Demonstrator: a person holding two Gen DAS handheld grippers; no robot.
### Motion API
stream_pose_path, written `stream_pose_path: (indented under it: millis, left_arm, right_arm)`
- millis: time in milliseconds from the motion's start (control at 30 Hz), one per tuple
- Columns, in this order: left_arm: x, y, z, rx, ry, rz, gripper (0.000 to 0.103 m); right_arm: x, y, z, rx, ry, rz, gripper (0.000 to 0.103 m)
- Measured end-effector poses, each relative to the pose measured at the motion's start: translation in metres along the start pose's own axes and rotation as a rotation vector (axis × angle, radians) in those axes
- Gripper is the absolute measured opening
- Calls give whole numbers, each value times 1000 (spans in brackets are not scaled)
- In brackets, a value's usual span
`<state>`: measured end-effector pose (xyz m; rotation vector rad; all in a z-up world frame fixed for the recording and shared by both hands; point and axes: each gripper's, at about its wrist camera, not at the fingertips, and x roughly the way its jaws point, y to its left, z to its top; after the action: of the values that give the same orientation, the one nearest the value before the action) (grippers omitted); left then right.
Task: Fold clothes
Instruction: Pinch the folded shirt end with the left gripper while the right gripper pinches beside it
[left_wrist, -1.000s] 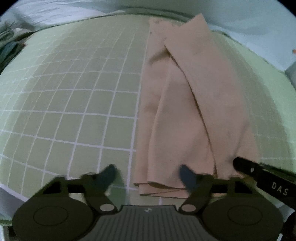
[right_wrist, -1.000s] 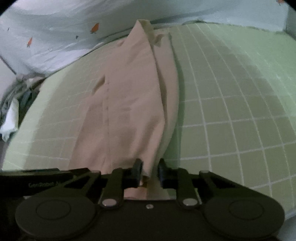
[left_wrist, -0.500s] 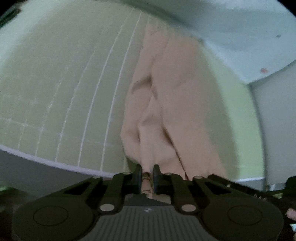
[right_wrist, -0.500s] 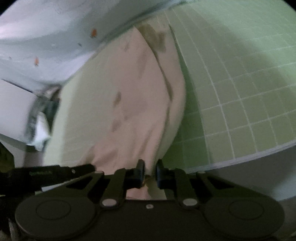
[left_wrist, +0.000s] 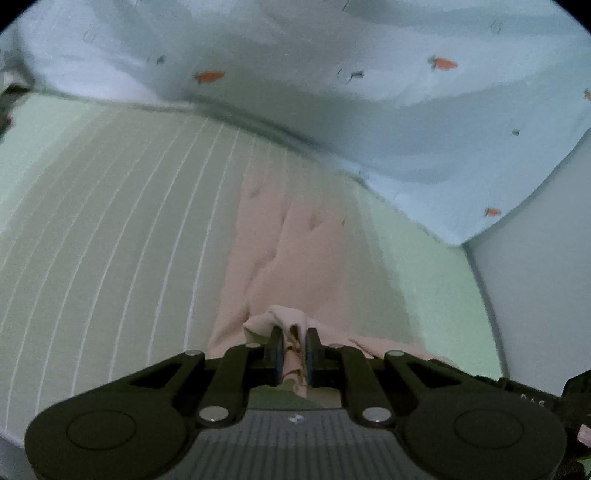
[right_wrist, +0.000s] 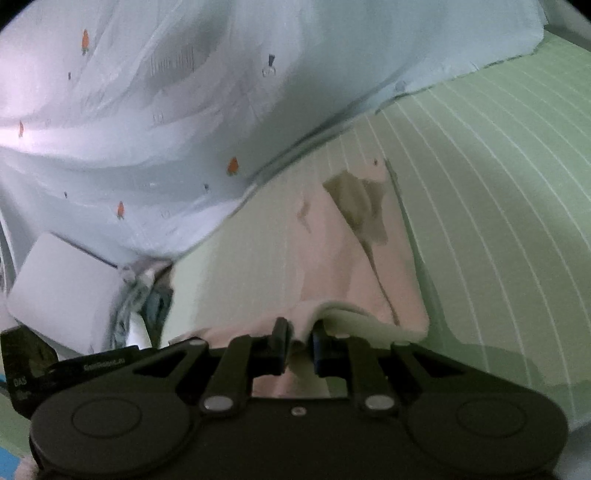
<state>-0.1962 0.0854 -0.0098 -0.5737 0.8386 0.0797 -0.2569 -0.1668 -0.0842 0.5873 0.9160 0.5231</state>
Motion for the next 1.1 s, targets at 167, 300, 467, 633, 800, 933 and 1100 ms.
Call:
stream_pose_path:
  millis: [167,300,467,633,800,933,1100]
  left_arm:
    - [3,-4,23,25,-61,-11,13]
    - [15,-6,48,31,-88,-13,13]
    - [64,-5,88,20,-78,-10,13]
    - [140,2,122,-6,-10,36,13]
    - [210,24,136,-93,70,89,13]
    - [247,42,133,-133,112,134,13]
    - [259,52,128,-132,117,142,14]
  right_arm:
    - [8,1,35,-26,-34,23,14]
    - [26,0,65,-42,-40,29,14]
    - [65,-14,107,0,-25,21,14]
    - [124,-35,144,15,-2,-52,14]
    - [183,-73,158,110,49,-101,14]
    - [213,-91,156,123,93,-132,14]
    - [230,-97,160,102,106,-126,15]
